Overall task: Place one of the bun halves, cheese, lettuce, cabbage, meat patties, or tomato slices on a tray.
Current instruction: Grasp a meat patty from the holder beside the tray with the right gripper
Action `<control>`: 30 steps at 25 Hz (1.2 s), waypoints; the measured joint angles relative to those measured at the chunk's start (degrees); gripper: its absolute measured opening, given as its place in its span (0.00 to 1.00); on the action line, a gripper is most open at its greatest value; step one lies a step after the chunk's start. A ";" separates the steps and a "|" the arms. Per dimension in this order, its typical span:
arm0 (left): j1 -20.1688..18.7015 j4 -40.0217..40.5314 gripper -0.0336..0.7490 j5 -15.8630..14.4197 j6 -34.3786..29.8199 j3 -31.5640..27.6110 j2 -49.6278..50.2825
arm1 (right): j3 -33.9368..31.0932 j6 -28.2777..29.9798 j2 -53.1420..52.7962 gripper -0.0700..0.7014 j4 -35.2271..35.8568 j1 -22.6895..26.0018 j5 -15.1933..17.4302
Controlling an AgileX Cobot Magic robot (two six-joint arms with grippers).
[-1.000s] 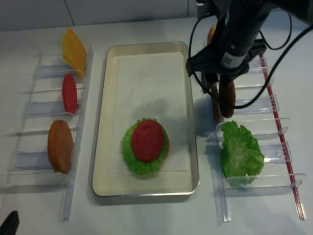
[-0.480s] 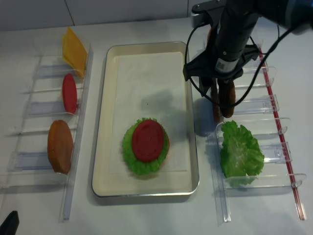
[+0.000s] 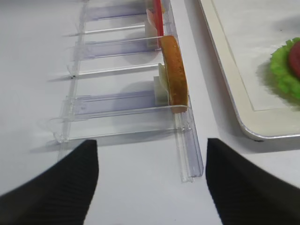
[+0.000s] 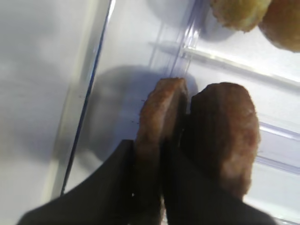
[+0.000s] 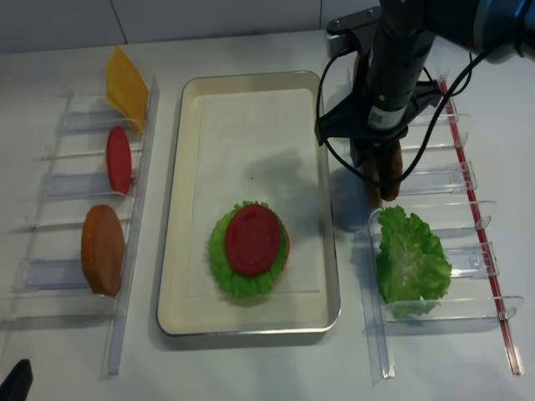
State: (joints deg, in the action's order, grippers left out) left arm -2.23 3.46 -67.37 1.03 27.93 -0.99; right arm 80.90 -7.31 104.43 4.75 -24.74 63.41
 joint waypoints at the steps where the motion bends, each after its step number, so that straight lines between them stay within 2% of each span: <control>1: 0.00 0.00 0.65 0.00 0.00 0.00 0.00 | 0.00 0.00 -0.01 0.33 -0.29 0.00 0.00; 3: 0.00 0.10 0.65 0.00 0.00 0.00 0.00 | 0.00 0.00 -0.01 0.28 -0.90 0.00 0.10; 13: 0.00 0.10 0.65 0.00 0.00 0.00 0.00 | 0.12 0.97 -0.49 0.28 -1.55 0.00 0.37; 25: 0.00 0.10 0.65 0.00 0.00 0.00 0.00 | 3.51 1.54 -11.49 0.28 0.52 -0.12 3.21; 30: 0.00 0.10 0.65 0.00 0.00 0.00 0.00 | 3.51 4.07 -14.86 0.28 2.26 -0.12 5.33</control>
State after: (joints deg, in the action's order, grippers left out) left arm -2.23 3.56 -67.37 1.03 27.93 -0.99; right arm 84.41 -3.24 89.56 7.01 -24.86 68.74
